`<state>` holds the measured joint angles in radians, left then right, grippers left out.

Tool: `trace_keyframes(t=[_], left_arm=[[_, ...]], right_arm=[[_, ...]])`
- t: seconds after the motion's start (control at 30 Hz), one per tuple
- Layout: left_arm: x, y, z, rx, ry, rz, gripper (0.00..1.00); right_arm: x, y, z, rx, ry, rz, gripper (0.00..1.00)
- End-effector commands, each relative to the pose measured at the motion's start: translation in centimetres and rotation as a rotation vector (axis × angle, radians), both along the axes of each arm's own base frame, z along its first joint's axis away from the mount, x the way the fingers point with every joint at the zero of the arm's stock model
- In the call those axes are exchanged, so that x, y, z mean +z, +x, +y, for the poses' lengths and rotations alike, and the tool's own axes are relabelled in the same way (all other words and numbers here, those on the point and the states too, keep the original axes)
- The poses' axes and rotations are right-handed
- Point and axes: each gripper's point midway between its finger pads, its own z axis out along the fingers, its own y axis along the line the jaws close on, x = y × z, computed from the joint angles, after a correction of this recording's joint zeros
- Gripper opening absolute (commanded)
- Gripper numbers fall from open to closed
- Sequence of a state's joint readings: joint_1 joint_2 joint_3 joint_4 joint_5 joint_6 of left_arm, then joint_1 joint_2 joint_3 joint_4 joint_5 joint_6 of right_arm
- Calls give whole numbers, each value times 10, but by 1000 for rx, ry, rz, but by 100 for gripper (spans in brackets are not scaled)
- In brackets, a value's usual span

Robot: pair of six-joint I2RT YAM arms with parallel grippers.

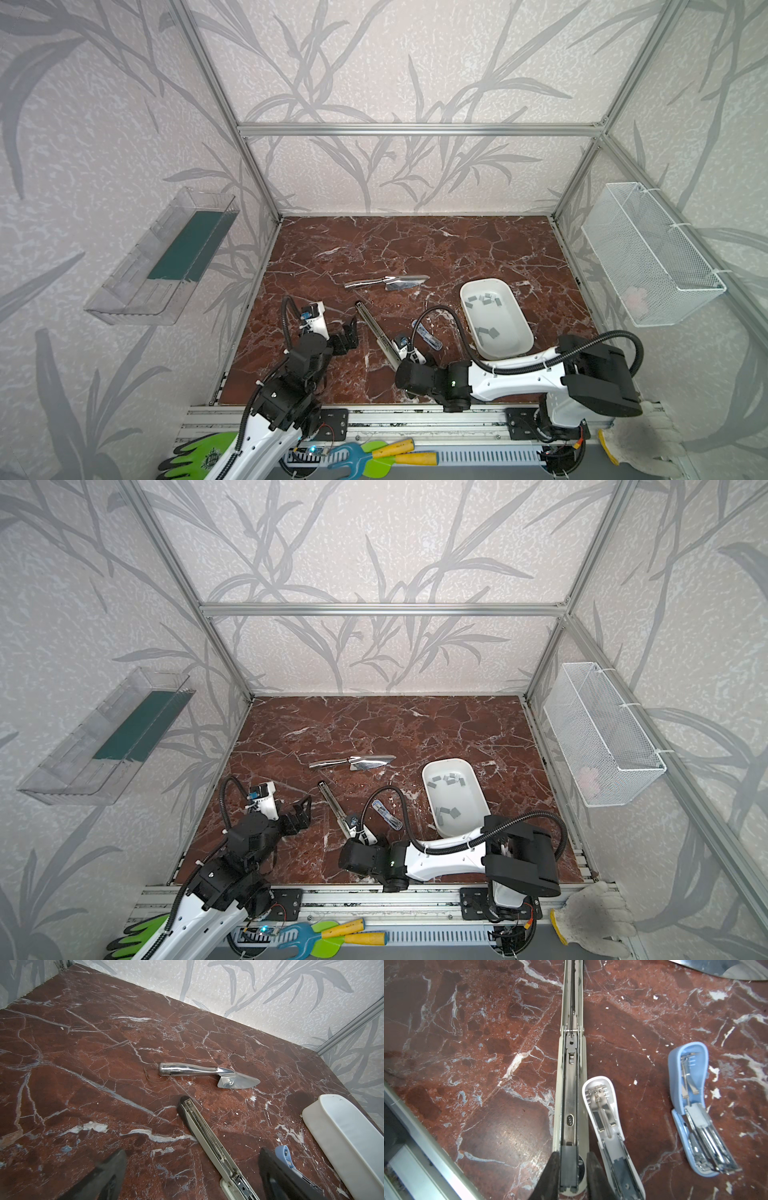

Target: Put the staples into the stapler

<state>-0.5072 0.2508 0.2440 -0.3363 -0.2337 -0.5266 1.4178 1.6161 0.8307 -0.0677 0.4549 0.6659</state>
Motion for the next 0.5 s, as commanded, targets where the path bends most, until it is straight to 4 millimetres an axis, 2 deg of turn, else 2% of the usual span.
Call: trace_keyframes(t=[0.0, 0.13, 0.27, 0.47], left_arm=[[-1, 1, 4, 24, -3, -5, 99], [-1, 1, 4, 24, -2, -5, 99], [-1, 1, 4, 25, -3, -7, 99], [-2, 2, 4, 23, -3, -6, 99]], right_arm=[[14, 1, -3, -9, 27, -37, 28], [17, 2, -4, -2, 37, -50, 35], [9, 0, -3, 7, 5, -39, 42], [-10, -2, 4, 21, -53, -15, 42]])
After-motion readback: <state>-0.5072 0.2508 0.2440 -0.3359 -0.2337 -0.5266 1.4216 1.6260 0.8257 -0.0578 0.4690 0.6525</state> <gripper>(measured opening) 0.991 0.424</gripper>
